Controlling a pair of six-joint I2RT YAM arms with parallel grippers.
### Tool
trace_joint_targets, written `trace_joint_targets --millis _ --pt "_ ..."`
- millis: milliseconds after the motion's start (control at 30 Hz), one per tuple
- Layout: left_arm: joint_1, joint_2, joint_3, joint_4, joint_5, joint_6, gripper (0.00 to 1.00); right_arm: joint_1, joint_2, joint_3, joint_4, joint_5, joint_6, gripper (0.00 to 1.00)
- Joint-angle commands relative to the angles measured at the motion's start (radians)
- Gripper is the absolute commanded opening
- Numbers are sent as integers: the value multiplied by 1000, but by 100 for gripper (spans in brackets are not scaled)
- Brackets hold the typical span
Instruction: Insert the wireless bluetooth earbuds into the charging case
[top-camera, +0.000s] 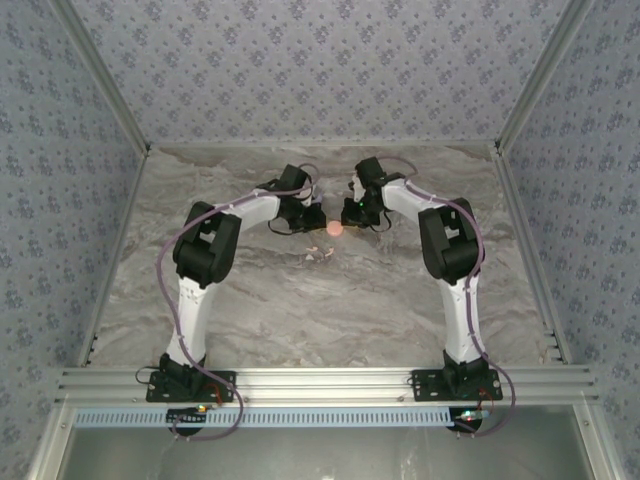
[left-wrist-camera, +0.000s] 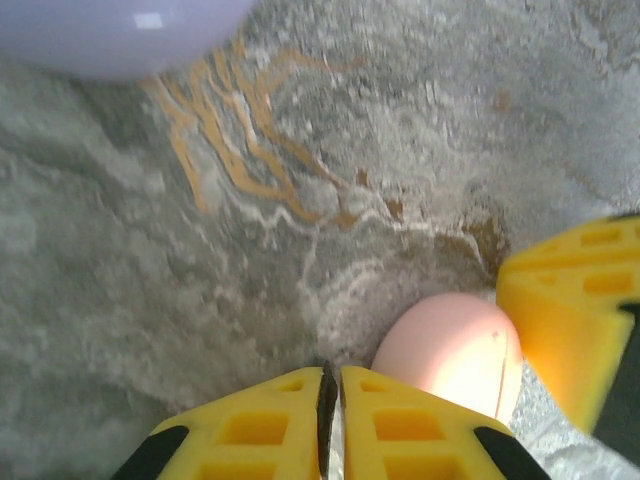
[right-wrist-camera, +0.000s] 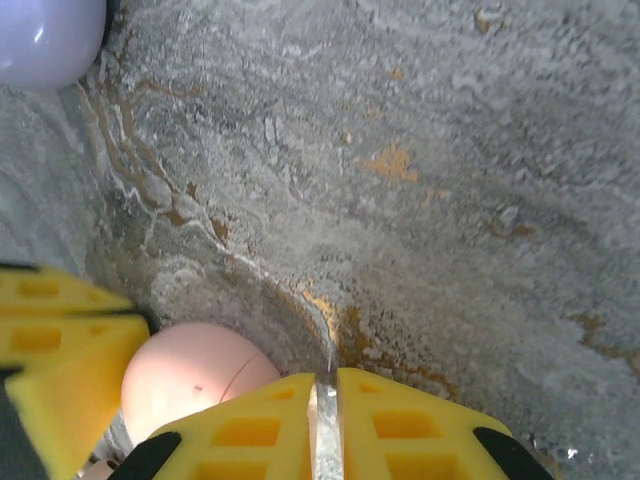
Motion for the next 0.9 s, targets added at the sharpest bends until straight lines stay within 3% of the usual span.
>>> trace_joint_targets --millis 0,533,867 --pt "-36 -29 -40 -45 -5 -1 13 16 38 41 -67 14 -23 17" --pt "-51 -122 -104 -82 -120 6 16 11 -4 66 -123 113 -45 20" --pt "-9 -114 -37 -108 -122 35 17 -3 -133 -78 -80 100 -22 21"
